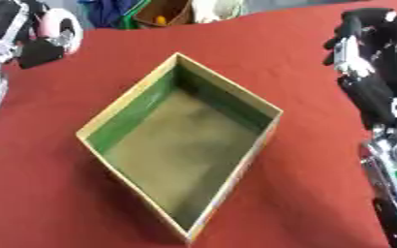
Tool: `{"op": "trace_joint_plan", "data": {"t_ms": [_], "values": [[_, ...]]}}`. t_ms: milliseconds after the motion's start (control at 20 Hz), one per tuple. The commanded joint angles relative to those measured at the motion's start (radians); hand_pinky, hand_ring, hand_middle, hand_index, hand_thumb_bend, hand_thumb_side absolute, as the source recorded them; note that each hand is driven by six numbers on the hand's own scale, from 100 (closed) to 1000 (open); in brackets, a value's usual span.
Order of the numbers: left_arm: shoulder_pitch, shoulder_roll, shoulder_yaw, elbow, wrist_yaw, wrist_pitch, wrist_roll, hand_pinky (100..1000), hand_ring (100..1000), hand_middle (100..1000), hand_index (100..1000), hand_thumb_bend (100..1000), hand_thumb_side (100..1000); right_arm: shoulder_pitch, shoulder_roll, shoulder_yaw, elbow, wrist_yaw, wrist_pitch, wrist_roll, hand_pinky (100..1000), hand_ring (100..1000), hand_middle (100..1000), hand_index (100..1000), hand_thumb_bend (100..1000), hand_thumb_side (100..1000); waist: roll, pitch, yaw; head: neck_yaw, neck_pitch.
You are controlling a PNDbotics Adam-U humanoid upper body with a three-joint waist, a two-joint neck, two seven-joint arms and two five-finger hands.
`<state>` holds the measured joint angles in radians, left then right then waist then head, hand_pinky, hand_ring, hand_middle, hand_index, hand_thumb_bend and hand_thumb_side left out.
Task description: Pick up objects on the table and place them in the box.
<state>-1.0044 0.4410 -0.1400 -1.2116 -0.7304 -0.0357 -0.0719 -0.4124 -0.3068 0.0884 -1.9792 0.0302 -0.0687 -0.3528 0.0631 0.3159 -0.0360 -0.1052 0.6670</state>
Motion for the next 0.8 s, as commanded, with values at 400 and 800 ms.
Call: {"op": "trace_joint_plan", "data": {"t_ms": [400, 800], "values": [[0.020, -0.114, -0.114, -0.327, -0.040, 0.034, -0.148, 261, 435, 443, 546, 100, 499, -0.016, 0.010, -0.019, -0.021, -0.032, -0.001, -0.010, 386, 498, 501, 630, 100, 300, -0.020, -0.059, 0.018, -0.027, 0.036], [0.104, -0.225, -0.167, -0.396, -0.100, 0.051, -0.227, 269, 440, 449, 552, 100, 491, -0.014, 0.014, -0.020, -0.021, -0.042, 0.001, -0.009, 387, 498, 501, 630, 100, 300, -0.016, -0.075, 0.038, 0.025, 0.059]]}}
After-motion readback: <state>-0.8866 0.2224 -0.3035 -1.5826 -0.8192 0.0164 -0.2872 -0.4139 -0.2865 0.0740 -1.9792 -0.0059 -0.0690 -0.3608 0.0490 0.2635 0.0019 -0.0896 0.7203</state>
